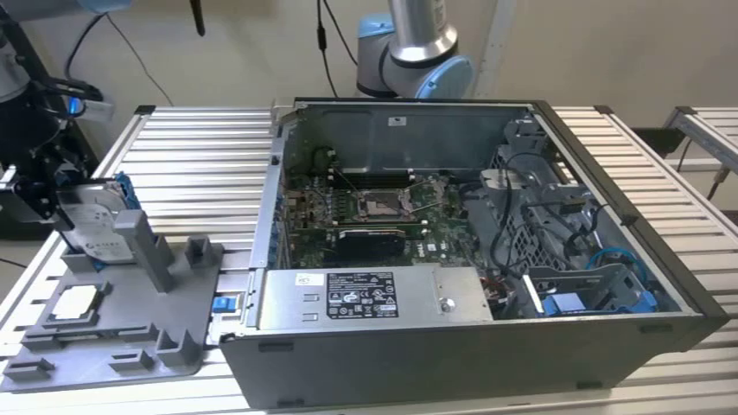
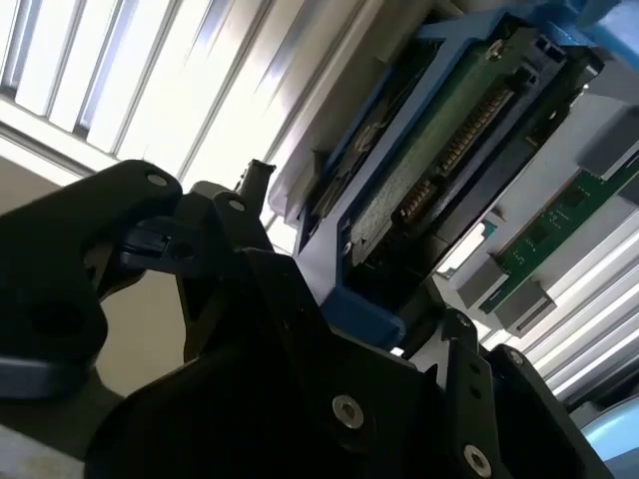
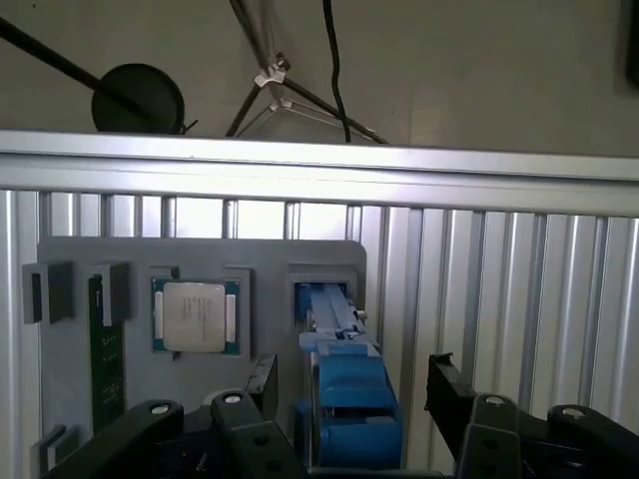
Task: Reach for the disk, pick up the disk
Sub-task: 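Pick up the disk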
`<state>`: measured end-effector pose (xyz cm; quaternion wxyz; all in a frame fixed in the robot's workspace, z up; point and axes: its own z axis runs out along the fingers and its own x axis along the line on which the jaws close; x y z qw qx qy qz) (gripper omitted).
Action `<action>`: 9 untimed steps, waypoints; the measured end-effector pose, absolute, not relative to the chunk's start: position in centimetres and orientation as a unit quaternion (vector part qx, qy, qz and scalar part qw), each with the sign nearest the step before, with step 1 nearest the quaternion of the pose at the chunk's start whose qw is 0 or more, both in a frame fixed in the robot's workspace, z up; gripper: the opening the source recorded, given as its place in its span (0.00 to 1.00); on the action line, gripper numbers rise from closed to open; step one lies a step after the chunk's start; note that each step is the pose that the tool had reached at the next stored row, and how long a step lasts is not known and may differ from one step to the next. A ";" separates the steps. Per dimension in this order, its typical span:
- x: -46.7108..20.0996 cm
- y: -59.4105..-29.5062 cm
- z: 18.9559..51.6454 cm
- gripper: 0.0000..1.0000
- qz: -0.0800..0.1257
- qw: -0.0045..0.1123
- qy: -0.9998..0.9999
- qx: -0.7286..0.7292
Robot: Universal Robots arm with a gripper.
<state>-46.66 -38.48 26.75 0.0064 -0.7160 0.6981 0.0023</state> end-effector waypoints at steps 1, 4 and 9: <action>-46.5 -38.5 26.7 1.00 0.002 0.006 0.698 -0.716; -45.9 -38.5 26.7 1.00 0.002 0.007 0.698 -0.716; -45.5 -38.5 26.7 1.00 0.002 0.007 0.698 -0.716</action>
